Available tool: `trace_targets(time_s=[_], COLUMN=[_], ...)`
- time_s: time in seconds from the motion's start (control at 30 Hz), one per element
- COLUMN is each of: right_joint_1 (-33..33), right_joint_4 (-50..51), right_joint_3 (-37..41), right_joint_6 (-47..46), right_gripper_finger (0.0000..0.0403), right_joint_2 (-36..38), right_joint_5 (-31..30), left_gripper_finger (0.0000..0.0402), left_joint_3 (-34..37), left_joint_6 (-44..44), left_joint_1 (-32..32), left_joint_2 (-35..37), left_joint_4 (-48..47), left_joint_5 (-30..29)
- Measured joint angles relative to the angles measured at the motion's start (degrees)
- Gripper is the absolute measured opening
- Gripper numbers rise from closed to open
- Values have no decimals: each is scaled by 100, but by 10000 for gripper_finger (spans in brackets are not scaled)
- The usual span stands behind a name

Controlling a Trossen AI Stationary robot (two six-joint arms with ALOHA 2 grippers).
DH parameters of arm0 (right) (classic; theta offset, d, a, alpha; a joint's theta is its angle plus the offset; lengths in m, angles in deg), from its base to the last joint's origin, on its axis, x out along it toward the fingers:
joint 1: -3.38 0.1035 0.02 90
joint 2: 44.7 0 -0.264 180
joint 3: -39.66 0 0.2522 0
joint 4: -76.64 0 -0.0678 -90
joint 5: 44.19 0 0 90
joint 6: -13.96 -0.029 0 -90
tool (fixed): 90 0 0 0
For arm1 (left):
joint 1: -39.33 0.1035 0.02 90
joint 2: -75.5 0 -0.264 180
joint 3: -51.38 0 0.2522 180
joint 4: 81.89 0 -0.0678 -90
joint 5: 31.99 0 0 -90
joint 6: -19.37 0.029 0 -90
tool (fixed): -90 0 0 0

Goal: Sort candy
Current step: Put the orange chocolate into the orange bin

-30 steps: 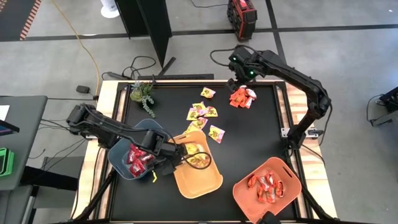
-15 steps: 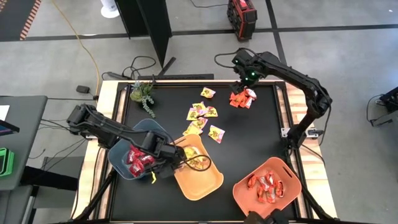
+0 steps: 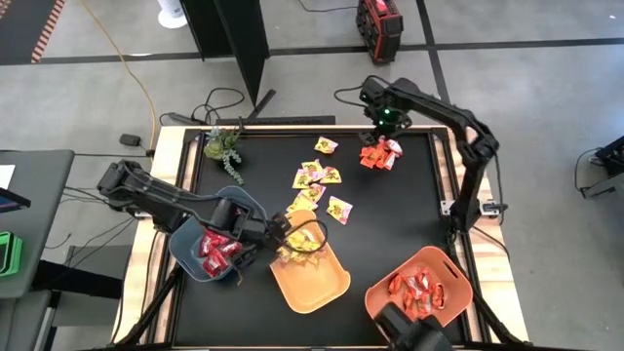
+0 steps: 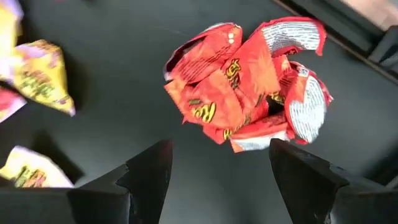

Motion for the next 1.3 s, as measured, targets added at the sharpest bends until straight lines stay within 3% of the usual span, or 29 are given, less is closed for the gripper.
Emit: trace_targets(time_s=[0.27,0.53,0.67,0.83,1.03,1.3], right_joint_1=[-321,-395,-422,-469,-615,-842], right_joint_4=[844,1602,1598,1598,1605,1537], right_joint_3=[-1229,-2354,-2360,-2357,-2364,-2014], right_joint_6=[9,79,329,471,631,467], right_gripper_finger=[286,286,286,286,285,285], right_joint_2=[-1290,-2039,-2129,-2105,-1768,-1766], right_joint_5=[-24,223,859,1165,1111,498], left_gripper_finger=[276,276,276,276,276,276], left_joint_3=[-152,-154,-154,-154,-154,-154], left_joint_6=[-276,-464,-525,-530,-539,-675], left_joint_1=[94,244,247,247,291,426], left_joint_2=[501,712,708,708,737,738], left_joint_4=[95,75,-118,-187,-328,-385], left_joint_5=[-12,-12,-10,-10,-48,-54])
